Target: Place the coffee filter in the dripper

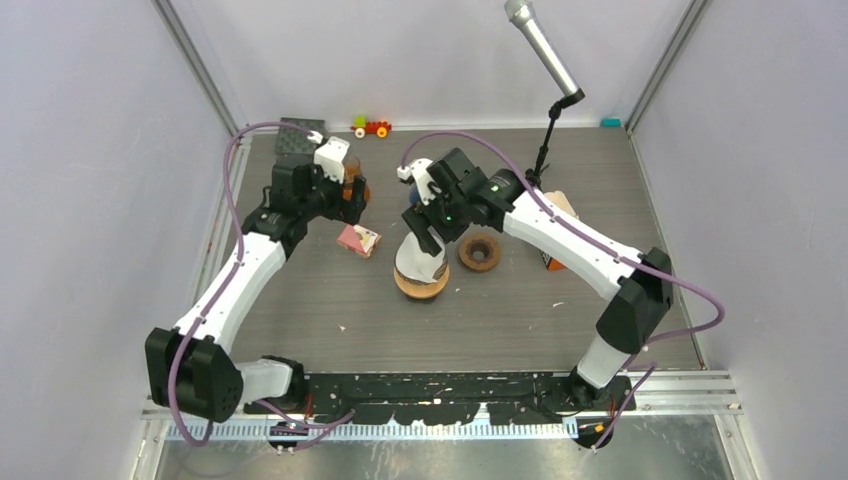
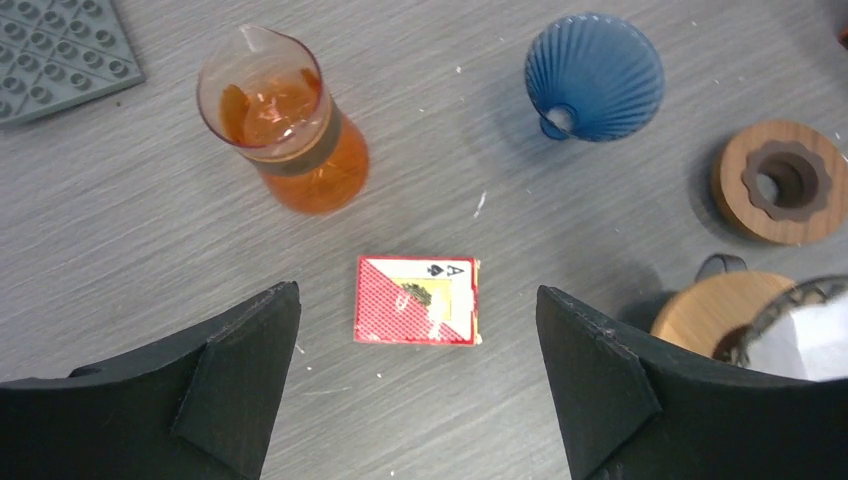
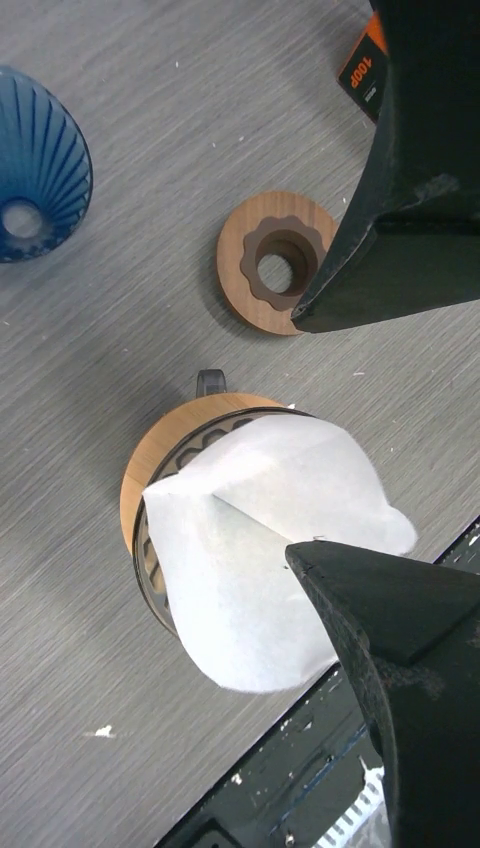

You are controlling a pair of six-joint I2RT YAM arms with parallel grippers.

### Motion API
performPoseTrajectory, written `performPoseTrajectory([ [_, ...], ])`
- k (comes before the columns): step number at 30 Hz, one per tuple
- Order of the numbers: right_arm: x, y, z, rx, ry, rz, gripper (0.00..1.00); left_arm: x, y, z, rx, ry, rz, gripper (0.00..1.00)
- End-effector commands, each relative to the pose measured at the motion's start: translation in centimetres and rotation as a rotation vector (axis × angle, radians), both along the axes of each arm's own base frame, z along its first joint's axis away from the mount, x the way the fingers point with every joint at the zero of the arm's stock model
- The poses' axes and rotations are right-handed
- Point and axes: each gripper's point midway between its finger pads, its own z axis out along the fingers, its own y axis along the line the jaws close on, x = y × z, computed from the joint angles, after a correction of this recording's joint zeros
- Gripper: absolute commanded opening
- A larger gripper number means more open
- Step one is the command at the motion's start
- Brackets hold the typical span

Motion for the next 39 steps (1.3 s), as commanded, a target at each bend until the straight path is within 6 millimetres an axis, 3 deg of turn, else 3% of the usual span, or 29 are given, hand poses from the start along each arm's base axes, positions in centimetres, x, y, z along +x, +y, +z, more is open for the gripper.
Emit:
performPoseTrajectory([
  [1, -0.3, -0.4, 5.7, 0.108, -0.104, 0.018, 0.81, 3.5, 0.6, 2.9, -0.047, -0.079, 0.067, 0.89],
  [7, -0.6, -1.7, 8.3, 0.174, -0.162, 0.009, 0.80, 7.8, 2.5, 1.7, -0.005, -0.101, 0.189, 0.88],
  [15, -0.1, -4.0, 8.6, 0.192, -0.175, -0.036, 0.80, 11.6, -0.4, 0.7, 0.058, -0.100, -0.008, 0.72],
  [22, 0.4, -5.4, 8.1, 0.218, -0.147, -0.067, 0.80, 14.0, -0.7, -1.9, 0.097, -0.045, -0.025, 0.60],
  [32, 0.5, -6.6, 8.3, 0.236, -0.139, -0.093, 0.80, 15.6, -0.2, -5.4, 0.165, 0.028, -0.015, 0.53],
  [39, 0.6, -6.9, 8.2, 0.245, -0.130, -0.103, 0.80, 15.6, 0.0, -6.8, 0.189, 0.072, -0.017, 0.41],
])
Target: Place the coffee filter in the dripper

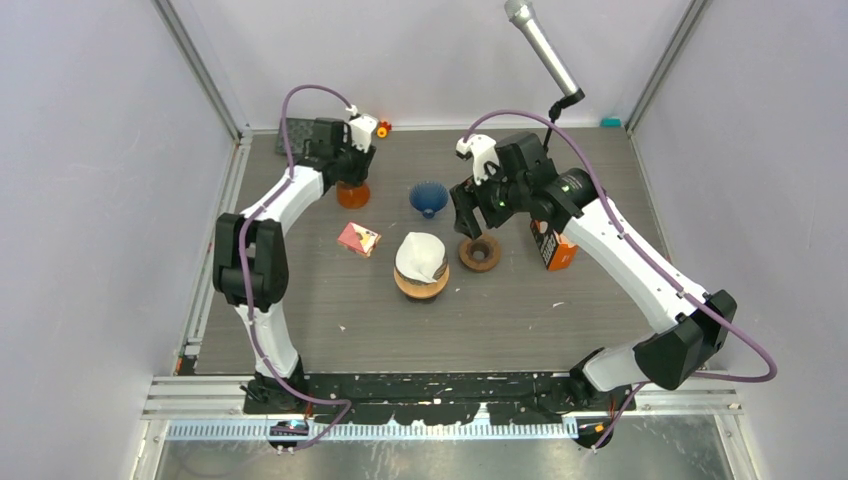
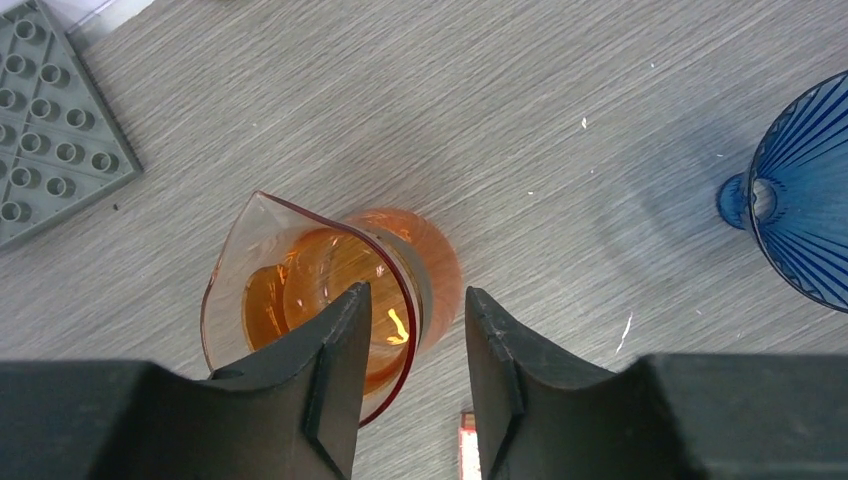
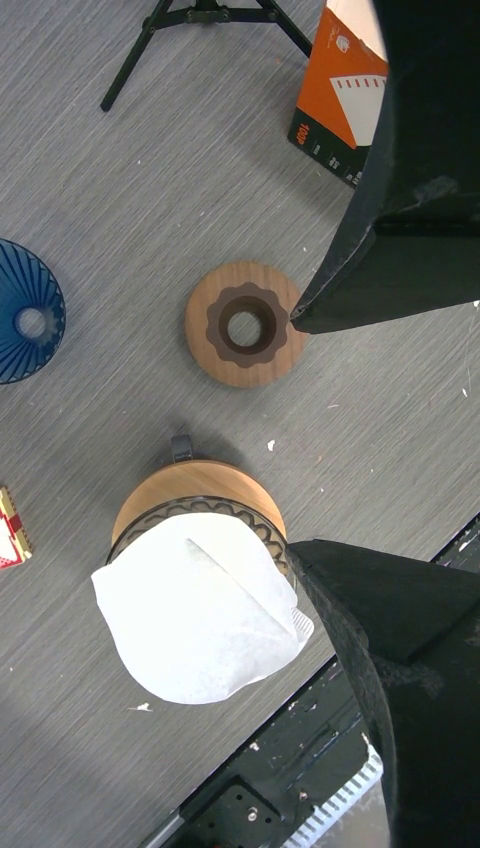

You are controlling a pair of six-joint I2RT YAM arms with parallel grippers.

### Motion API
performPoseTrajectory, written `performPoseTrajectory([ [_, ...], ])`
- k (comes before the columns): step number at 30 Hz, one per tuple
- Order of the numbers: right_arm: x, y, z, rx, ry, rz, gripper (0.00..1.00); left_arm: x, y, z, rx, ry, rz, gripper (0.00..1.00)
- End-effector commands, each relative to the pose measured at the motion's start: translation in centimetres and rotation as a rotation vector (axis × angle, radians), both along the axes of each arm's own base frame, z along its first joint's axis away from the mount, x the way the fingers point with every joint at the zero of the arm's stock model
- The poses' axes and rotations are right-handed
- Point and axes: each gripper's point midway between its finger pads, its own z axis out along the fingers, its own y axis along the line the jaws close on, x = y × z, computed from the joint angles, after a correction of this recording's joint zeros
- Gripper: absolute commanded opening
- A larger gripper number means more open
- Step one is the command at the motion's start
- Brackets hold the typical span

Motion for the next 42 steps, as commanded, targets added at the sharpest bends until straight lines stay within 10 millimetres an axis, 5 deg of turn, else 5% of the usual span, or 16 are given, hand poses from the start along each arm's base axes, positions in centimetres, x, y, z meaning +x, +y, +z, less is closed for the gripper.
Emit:
performPoseTrajectory([
  [1, -0.1, 0.1, 1.9, 0.057, -0.042, -0.002, 0.80, 0.8, 0.2, 1.6, 0.013, -0.034, -0.003, 0.38],
  [13, -0.1, -0.4, 2.1, 0.048, -0.042, -0.007, 0.80, 0.4, 0.2, 0.6, 0.034, 0.022, -0.024, 0.16],
  [20, 0.2, -0.6, 2.0, 0.034, -0.045, -0.016, 0.80, -0.6, 0.8, 2.3, 0.071, 0.004, -0.038, 0.00],
  [25, 0.3, -1.1, 2.0, 0.028, -0.063, -0.031, 0.80, -2.7, 2.5, 4.6, 0.149, -0.034, -0.040, 0.00],
  [29, 0.4, -1.6, 1.9, 0.027, -0.069, -0.040, 0.80, -6.6, 3.0, 6.6, 0.149, -0.033, -0.082, 0.00],
  [35, 0.9, -2.1, 1.2, 0.008, -0.066, -0.053, 0.80, -15.2, 2.6, 9.6, 0.080, -0.045, -0.195, 0.00],
  [42, 2.8, -2.8, -0.1, -0.005, -0.068, -0.102, 0.80, -23.5, -0.1, 7.9, -0.060, 0.003, -0.399, 0.00],
])
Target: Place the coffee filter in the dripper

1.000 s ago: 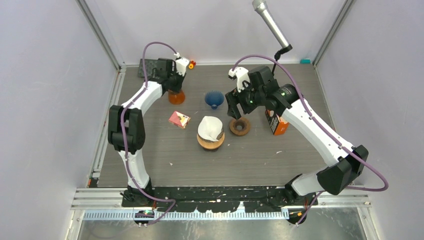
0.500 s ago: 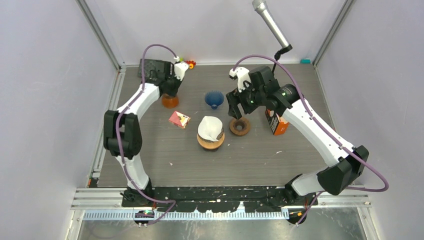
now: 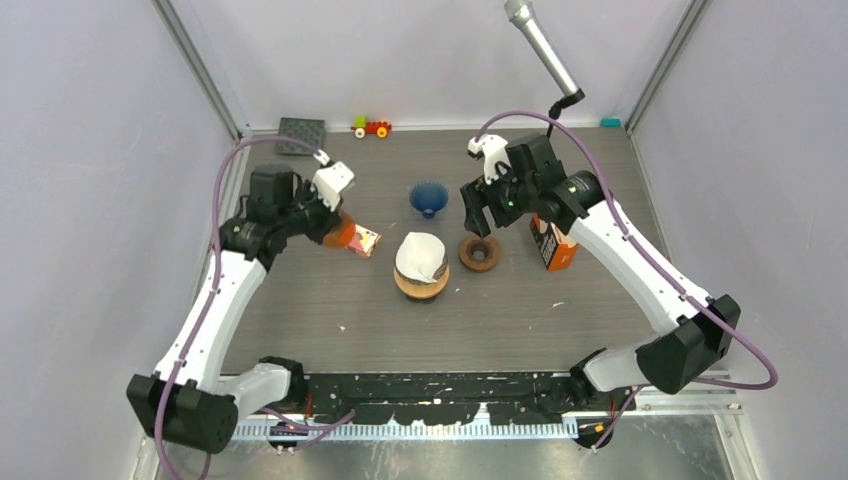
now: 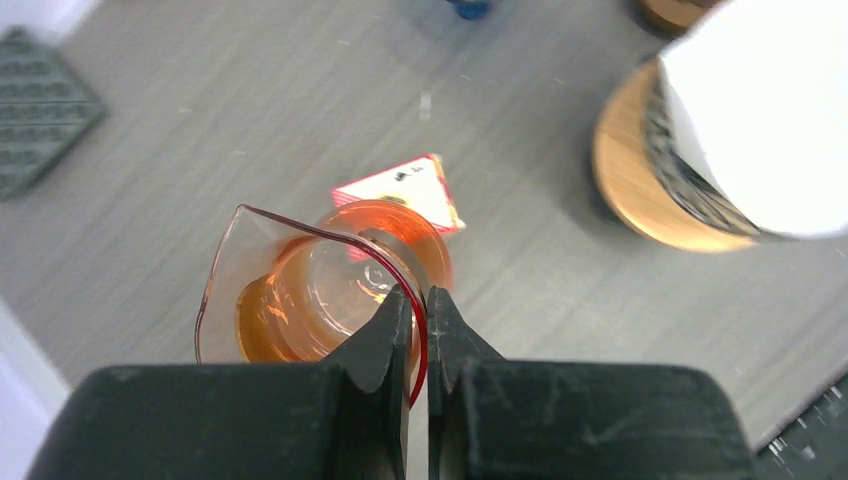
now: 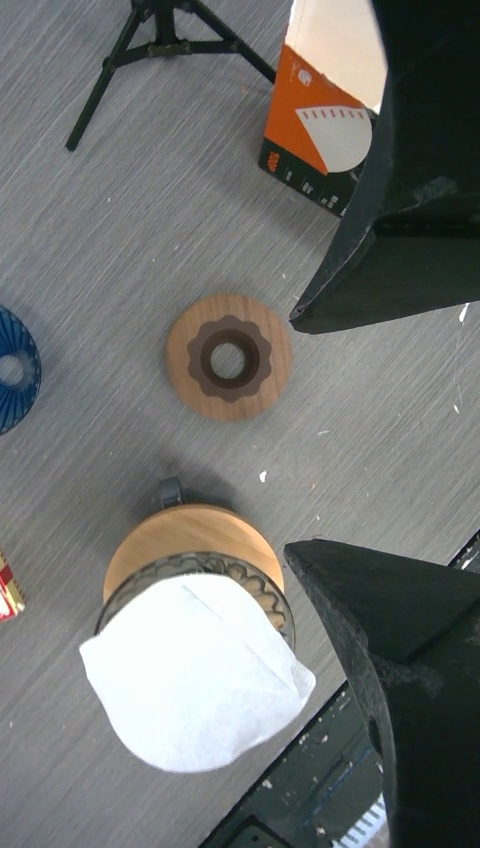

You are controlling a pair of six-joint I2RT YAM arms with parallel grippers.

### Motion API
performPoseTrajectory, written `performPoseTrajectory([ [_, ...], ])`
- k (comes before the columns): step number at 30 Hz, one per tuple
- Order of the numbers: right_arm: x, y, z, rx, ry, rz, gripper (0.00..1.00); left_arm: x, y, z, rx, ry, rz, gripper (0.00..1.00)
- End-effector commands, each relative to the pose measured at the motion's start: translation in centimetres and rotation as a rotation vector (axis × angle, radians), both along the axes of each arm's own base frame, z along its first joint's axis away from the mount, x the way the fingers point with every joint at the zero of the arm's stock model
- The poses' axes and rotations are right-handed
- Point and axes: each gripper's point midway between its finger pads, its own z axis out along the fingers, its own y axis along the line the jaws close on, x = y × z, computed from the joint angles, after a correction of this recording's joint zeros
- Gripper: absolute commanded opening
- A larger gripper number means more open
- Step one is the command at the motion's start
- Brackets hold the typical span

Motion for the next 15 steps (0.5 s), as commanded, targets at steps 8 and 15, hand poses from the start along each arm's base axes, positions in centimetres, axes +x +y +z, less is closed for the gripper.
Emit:
performPoseTrajectory([
  [8, 5.8, -4.4, -3.2, -0.066, -0.016, -0.165, 0.78, -8.3, -4.4, -6.6, -0.033, 0.070, -0.385, 0.00],
  [15, 7.5, -5.2, -8.6, -0.162, 0.066, -0.156, 0.77, -8.1, -4.9, -9.6, 0.024, 0.092, -0.432, 0.00],
])
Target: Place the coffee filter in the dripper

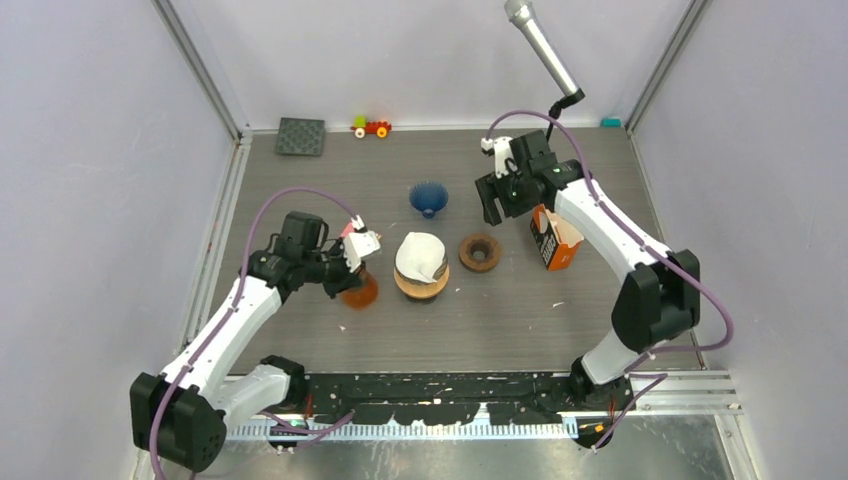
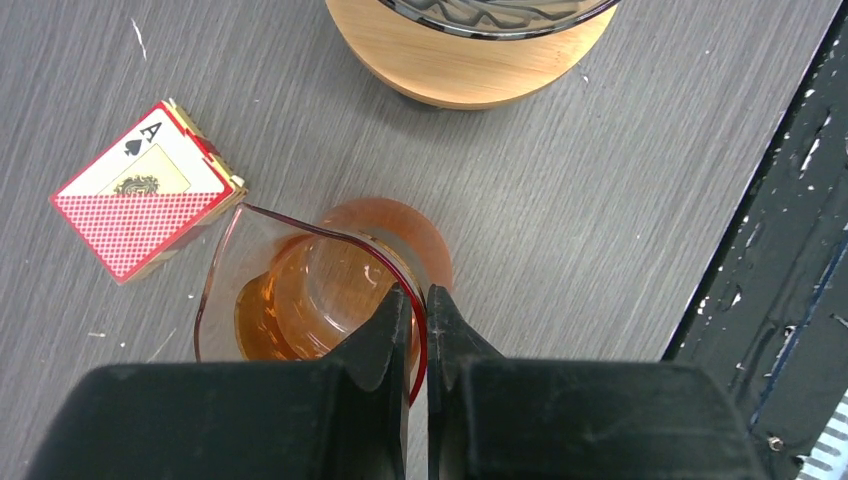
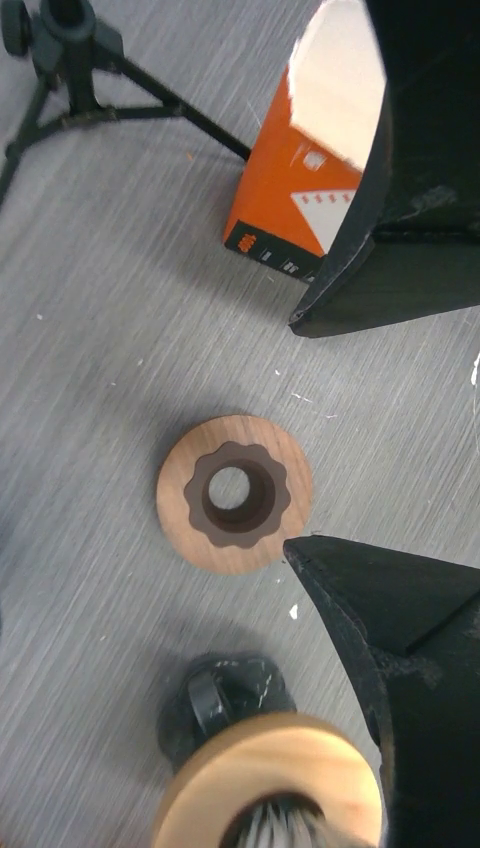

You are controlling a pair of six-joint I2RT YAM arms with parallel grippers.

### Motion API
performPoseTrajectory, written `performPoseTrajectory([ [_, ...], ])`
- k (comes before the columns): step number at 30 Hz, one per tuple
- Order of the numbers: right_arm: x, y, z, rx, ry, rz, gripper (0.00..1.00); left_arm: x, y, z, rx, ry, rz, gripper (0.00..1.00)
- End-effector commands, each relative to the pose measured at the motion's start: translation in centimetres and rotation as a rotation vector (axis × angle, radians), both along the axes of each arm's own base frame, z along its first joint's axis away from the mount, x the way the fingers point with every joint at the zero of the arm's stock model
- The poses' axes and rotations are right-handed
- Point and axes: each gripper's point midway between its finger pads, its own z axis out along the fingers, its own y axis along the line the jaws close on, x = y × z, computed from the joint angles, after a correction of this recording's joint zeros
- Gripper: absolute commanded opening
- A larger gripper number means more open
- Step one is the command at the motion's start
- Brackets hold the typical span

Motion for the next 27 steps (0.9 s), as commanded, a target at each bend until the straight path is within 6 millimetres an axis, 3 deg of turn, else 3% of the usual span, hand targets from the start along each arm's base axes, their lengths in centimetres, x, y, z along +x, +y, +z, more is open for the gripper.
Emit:
performPoseTrajectory([
  [1, 1.1, 0.1, -2.2, -0.044, 0.007, 0.031, 0.77, 1.9, -1.0, 0.7, -0.017, -0.118, -0.063, 0.00],
  [9, 1.8, 0.6, -6.3, -0.072, 0.097, 0.057, 0.76, 2.4, -0.4, -0.6, 0.040, -0.144, -0.070, 0.00],
  [17, 1.2, 0.9, -9.5, -0.086, 0.189, 0.086, 0.75, 3.0, 0.3, -1.3, 0.092, -0.139, -0.062, 0.01],
  [22, 0.6, 1.0, -11.2, -0.088, 0.239, 0.092, 0.74, 2.7, 0.1, -1.2, 0.082, -0.124, -0.073, 0.14],
  [27, 0.0, 1.2, -12.6, -0.096, 0.272, 0.093, 0.71, 2.7, -0.1, -0.6, 0.070, -0.121, -0.068, 0.38],
])
